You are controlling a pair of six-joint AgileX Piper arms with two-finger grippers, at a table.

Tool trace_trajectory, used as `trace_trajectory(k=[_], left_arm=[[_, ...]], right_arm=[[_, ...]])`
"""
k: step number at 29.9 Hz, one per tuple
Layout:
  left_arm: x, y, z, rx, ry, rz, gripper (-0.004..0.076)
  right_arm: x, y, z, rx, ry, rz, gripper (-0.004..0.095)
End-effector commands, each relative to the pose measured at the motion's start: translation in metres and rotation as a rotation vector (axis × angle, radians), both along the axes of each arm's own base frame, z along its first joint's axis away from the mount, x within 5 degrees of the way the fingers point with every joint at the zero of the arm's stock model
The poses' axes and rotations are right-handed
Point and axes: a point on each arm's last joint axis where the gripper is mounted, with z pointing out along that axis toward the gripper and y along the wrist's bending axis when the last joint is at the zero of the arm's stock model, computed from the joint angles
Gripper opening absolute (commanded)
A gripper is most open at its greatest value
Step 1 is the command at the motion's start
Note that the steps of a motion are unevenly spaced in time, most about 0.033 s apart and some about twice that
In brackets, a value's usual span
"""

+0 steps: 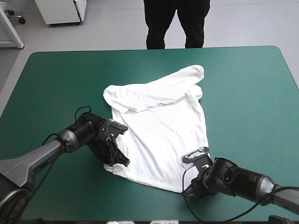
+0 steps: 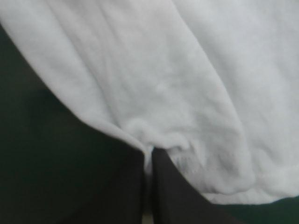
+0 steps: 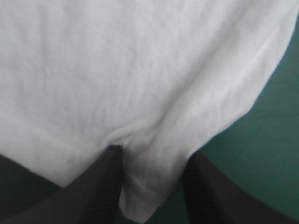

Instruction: Fold the cloth

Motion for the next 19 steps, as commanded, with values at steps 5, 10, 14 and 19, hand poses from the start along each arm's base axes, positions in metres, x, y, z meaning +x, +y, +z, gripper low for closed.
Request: trace_trajectory(k=[5,10,14,19], left_arm=[[0.001,-0.008,0.011,-0.08,-0.049,0.02,-0.0009],[0.004,-0.009,0.019,-0.104,-0.109,0.0,-0.0009],[0.002,-0.008,0.057,-0.171,-0.227,-0.004,-0.0009],[-0.006,0.0,0.136,-0.261,-0.442,-0.023,-0.0009]], right_arm=[[-0.003,0.008,-0.03,-0.014,0.084,0.041,-0.0013],[0.003,0.008,-0.016,-0.037,0.027,0.078,-0.0017],[0.015,0.009,0.025,-0.05,-0.108,0.073,-0.0017],[0.036,-0.003,0.102,-0.029,-0.327,-0.003,-0.0017]])
